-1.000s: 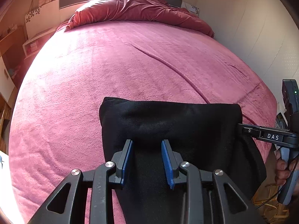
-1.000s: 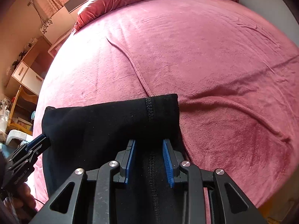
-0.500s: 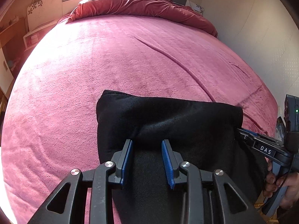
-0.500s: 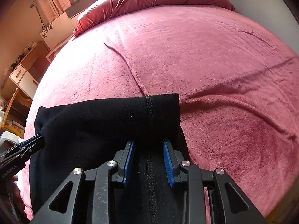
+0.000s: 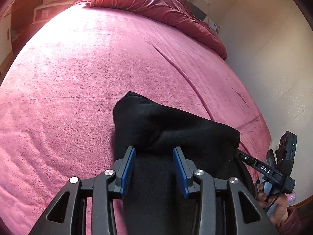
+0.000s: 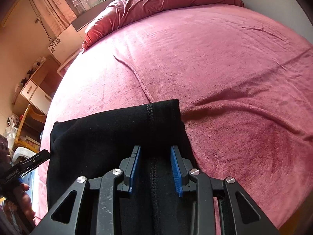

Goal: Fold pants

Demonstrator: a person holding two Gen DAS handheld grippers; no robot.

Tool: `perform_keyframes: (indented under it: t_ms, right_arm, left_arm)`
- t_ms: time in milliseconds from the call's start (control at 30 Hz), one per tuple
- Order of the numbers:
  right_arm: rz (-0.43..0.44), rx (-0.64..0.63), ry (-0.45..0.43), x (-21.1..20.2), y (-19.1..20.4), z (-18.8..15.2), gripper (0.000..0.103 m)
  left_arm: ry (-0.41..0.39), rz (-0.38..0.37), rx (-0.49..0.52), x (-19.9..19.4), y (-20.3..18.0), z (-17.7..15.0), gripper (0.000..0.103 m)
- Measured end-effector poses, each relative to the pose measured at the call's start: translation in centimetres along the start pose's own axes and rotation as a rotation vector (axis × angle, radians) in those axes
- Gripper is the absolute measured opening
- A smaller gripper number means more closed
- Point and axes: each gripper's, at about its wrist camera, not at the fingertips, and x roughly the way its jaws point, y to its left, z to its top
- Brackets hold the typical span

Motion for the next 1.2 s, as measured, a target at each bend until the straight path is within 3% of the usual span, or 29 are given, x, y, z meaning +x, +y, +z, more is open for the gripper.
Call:
perform_keyframes:
  t_ms: [167,233,367,500,567,600,700,833,1033,1200]
  right_arm:
    - [0.017,0.025,0.018,-2.4,-1.6,-1.6,0.036]
    - [0.044,0.033,0.047,-2.9,-2.2,-2.7,0.037]
    - [0.055,0.024,0.080,-3.6,-3.0,-4.9,0.039]
    - [0.043,0.052,0.113,-2.5,-4.3,-6.2,0.039]
    - [0.034,0.072,0.107,-2.4,-4.9,-6.0,0.056]
    - [0.039,0.075,0.108,-2.5,-5.0,-5.9,0.058]
    - [0.103,0.089,0.099,-2.9,-5.2,-5.0,0.059]
    - [0.161,0.066,0.142,-1.1,-4.8,-3.7,0.060]
    - [0.241,0.076,0.211,2.3,-4.9,-2.4,0.066]
    - [0.304,0.112,0.239,4.2,-5.5,-2.4,0.067]
  left_arm:
    - [0.019,-0.013,-0.040,-1.6,1.4,-1.9,0.052]
    - [0.045,-0.027,-0.055,-1.6,1.8,-3.0,0.061]
    - [0.086,-0.051,-0.066,-1.3,1.8,-5.0,0.061]
    - [0.121,-0.026,-0.045,-0.5,1.7,-7.1,0.064]
    - [0.125,-0.033,-0.076,-0.3,2.1,-7.1,0.068]
    - [0.123,-0.043,-0.083,-0.5,2.2,-6.8,0.067]
    - [0.086,-0.074,-0.066,-1.3,1.9,-6.0,0.068]
    - [0.084,-0.117,-0.079,-0.8,1.8,-4.8,0.077]
    - [0.159,-0.133,-0.109,2.2,1.5,-4.0,0.075]
    - [0.216,-0.191,-0.187,4.0,2.1,-4.8,0.071]
